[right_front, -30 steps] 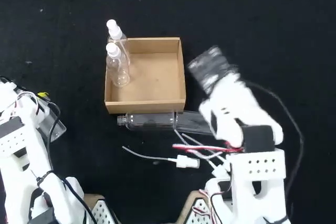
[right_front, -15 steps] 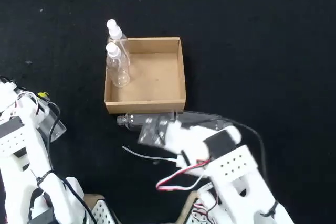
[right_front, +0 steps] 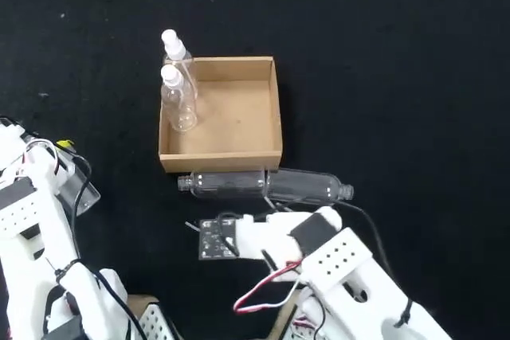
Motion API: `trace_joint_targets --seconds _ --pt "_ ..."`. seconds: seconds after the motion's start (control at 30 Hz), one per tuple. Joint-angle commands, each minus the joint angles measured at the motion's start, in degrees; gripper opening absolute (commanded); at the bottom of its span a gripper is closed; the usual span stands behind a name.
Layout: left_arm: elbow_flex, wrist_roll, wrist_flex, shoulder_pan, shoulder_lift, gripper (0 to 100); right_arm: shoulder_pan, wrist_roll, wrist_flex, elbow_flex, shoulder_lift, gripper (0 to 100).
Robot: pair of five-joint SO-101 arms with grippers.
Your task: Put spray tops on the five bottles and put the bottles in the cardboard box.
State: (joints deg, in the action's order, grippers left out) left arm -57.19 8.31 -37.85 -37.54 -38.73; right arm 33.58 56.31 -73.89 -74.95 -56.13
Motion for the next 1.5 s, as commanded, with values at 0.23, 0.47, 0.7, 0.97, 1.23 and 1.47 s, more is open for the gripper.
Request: trace_joint_targets --seconds 0.23,0.47,0.7,0.97,1.23,1.47 --pt "0.4 0.53 0.97 0.22 -1.49 3 -5.71 2.46 10.99 -8.48 -0.31 16.6" --pt "0.4 0.53 0.97 0.22 -1.49 3 -5.63 2.64 10.9 -8.31 -0.31 0.8" --pt "0.4 0.53 0.97 0.13 -1.67 3 -5.89 2.73 0.44 3.91 -0.84 1.0" --pt "-0.57 0.35 1.05 0.04 -2.11 3 -23.12 5.8 -21.45 34.86 -0.75 1.0" --pt "-0.57 0.53 1.05 0.22 -2.11 3 -55.47 -3.52 -1.41 31.34 -0.22 1.1" --pt "-0.66 0.53 1.05 0.4 -2.11 3 -69.27 -22.59 17.41 21.76 7.16 1.1"
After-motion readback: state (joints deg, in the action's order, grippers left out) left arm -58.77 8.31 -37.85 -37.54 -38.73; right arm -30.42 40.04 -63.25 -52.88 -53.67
